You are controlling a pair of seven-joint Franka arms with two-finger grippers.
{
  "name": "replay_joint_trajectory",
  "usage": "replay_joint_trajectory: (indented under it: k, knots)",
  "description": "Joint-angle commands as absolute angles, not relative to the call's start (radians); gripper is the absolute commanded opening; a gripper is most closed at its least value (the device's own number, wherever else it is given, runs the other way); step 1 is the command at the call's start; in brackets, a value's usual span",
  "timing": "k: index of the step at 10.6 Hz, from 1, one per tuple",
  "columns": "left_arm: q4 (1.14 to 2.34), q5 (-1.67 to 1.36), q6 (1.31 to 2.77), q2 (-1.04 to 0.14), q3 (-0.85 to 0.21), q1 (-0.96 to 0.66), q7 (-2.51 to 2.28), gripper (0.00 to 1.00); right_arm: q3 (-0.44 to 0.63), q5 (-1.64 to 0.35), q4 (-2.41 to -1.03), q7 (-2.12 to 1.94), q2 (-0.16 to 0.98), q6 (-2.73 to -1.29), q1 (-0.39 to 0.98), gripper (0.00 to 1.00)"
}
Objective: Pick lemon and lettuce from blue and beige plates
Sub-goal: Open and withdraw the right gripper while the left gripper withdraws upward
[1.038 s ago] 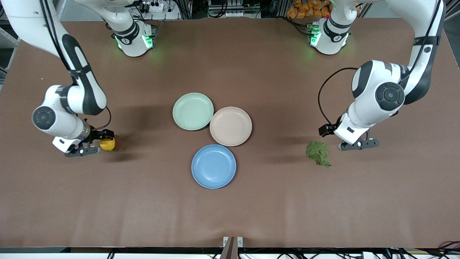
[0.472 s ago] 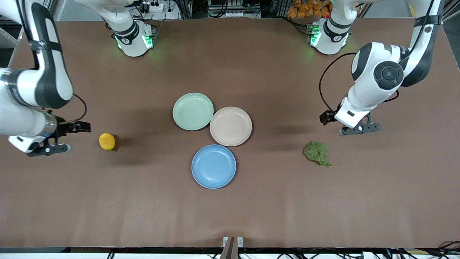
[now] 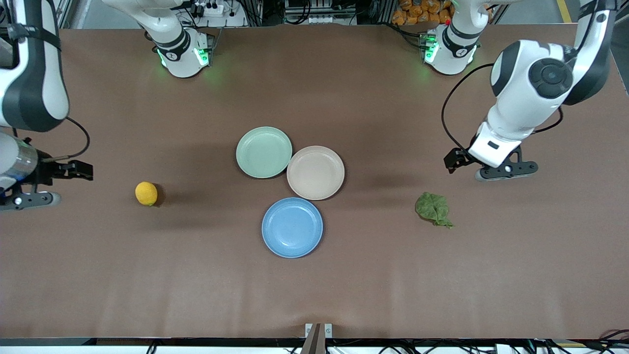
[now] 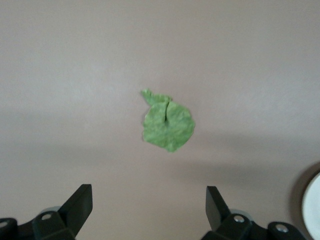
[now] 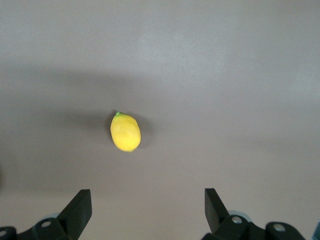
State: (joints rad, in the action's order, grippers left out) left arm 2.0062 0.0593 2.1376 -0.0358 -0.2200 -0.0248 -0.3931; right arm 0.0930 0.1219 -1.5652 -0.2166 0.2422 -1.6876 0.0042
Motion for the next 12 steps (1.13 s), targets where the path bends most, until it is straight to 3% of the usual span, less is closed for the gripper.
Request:
replay_joint_trajectory:
  k: [1, 6, 12]
  knots:
    - [1.907, 0.051, 2.022, -0.032, -0.227, -0.017, -0.390, 1.00, 0.063, 0.126, -1.491, -0.175, 0.223, -1.594, -0.006, 1.00]
    - [1.744, 0.041, 1.772, -0.002, -0.230, -0.017, -0.279, 1.00, 0.031, 0.115, -1.494, -0.129, 0.082, -1.603, -0.011, 1.00]
    - [1.608, -0.017, 1.637, 0.020, -0.221, -0.017, -0.209, 1.00, 0.046, 0.061, -1.491, -0.126, 0.008, -1.594, -0.018, 1.00]
